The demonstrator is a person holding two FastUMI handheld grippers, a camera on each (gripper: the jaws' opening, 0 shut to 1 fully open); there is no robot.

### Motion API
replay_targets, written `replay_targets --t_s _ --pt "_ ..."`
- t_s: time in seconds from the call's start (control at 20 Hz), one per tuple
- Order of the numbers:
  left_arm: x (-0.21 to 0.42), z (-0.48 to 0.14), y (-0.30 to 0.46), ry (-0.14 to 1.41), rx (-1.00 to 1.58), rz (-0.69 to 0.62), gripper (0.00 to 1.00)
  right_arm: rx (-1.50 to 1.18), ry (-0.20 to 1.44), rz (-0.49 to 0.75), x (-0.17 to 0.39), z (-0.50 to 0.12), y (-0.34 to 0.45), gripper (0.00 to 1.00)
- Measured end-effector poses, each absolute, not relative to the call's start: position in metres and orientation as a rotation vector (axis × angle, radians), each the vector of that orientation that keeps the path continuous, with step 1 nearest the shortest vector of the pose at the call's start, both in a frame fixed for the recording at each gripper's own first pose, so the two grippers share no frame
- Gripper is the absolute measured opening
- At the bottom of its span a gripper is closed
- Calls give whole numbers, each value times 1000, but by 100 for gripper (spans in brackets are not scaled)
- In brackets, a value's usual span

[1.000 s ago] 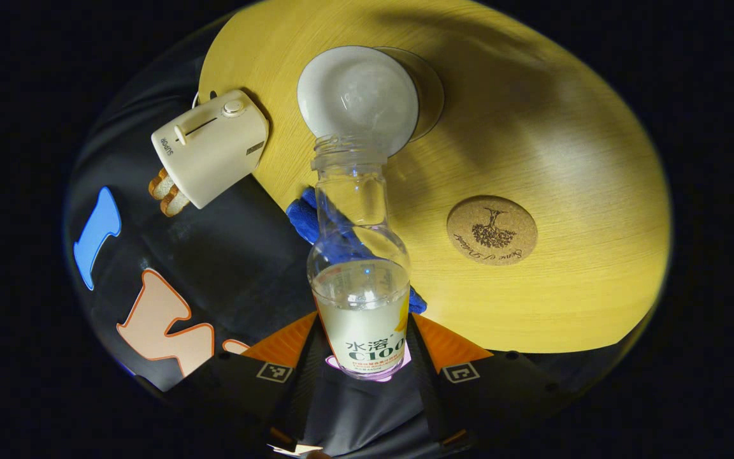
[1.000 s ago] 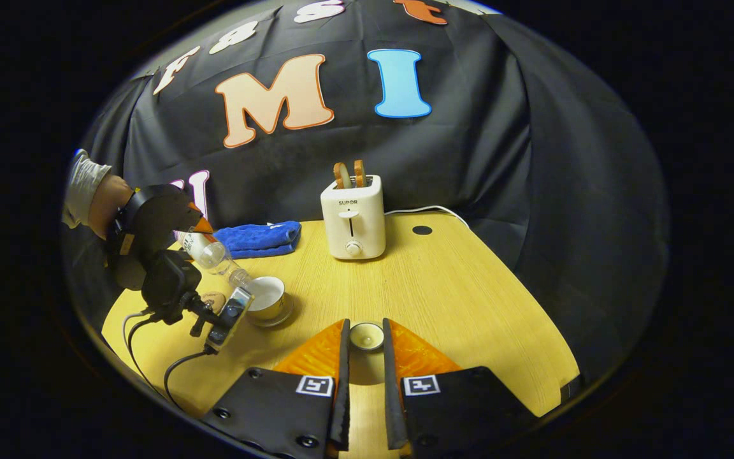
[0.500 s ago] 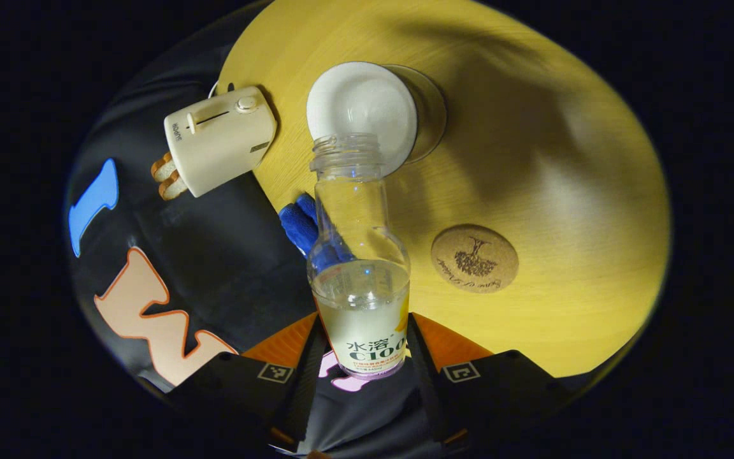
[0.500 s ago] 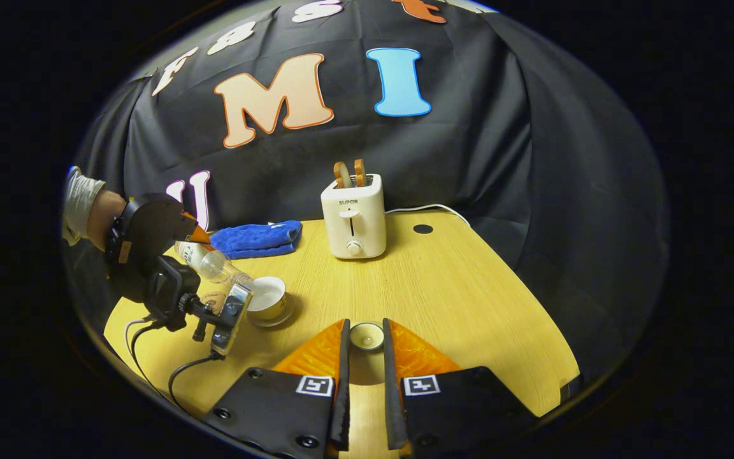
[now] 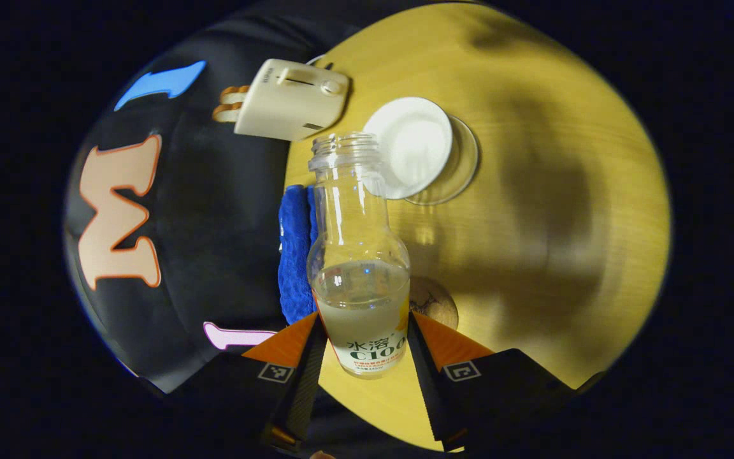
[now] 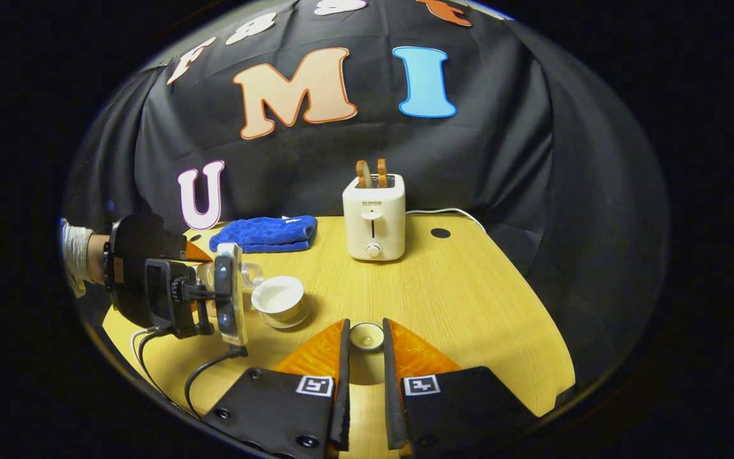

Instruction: Open the teacup lid with one hand, grasp the water bottle and pour water into the teacup with the other hand; after pouring, place the water bottle on the coaster and then close the teacup lid.

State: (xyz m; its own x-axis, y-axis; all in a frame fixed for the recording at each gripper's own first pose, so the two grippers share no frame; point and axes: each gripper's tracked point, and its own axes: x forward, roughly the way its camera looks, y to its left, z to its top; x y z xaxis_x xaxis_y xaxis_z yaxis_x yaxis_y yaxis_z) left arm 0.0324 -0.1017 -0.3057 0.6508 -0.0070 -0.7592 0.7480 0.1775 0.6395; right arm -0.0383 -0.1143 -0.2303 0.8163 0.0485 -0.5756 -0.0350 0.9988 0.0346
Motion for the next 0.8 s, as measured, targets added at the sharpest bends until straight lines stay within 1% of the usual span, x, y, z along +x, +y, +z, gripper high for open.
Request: replay_targets --t_s 0.1,0.15,0.35,0.45,0.5,0.55,0.6,0.65,0.8 --pt "31 -307 -105 690 1160 -573 70 5 620 57 -35 -228 -107 27" --pt "31 -308 -106 681 1105 -561 69 -1 621 63 -33 -227 -103 26" --pt "29 -312 -103 664 856 -494 69 -29 627 77 -26 -222 -91 26" --pt "31 -307 -105 611 713 -470 69 -44 632 84 -25 -221 -84 26" --pt "32 -304 -109 582 630 -468 70 -56 635 89 -25 -221 -81 28" --pt "33 -302 -111 565 571 -467 69 -68 640 94 -27 -221 -77 26" --pt "32 -301 -107 559 522 -454 66 -79 645 101 -27 -221 -73 26" --pt "35 -300 -106 547 487 -446 69 -89 649 107 -27 -221 -68 26" --pt "39 -299 -103 516 337 -415 69 -109 656 123 -27 -219 -55 24"
